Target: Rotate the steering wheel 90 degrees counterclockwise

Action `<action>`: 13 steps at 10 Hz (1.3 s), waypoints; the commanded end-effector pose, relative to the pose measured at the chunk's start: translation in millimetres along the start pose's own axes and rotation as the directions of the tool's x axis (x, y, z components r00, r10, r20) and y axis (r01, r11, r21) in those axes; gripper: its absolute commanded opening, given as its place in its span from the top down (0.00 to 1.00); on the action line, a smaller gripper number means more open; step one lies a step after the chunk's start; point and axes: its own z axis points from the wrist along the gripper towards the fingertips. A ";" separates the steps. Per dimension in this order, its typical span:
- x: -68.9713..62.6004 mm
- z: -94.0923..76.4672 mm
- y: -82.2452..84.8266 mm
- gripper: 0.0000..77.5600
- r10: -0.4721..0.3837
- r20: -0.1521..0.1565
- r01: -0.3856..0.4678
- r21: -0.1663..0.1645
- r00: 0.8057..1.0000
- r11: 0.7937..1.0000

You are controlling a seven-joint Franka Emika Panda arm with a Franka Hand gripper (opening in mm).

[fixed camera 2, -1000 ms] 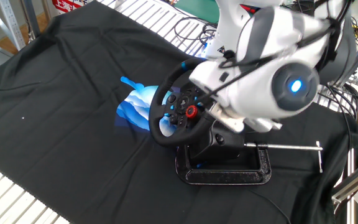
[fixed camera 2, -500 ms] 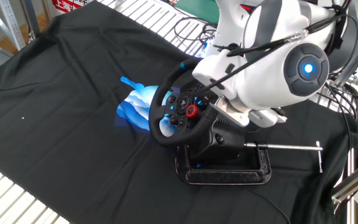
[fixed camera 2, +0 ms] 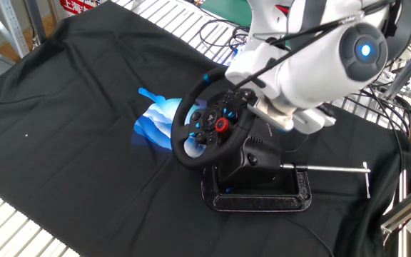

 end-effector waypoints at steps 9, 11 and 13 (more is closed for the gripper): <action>13.7 10.3 -2.1 0.98 -0.039 0.064 0.039 -0.001 0.997 0.999; 13.9 10.8 -2.6 0.98 -0.041 0.065 0.041 -0.012 0.997 0.999; 15.2 12.1 -3.3 0.98 -0.043 0.073 0.044 -0.016 0.996 0.999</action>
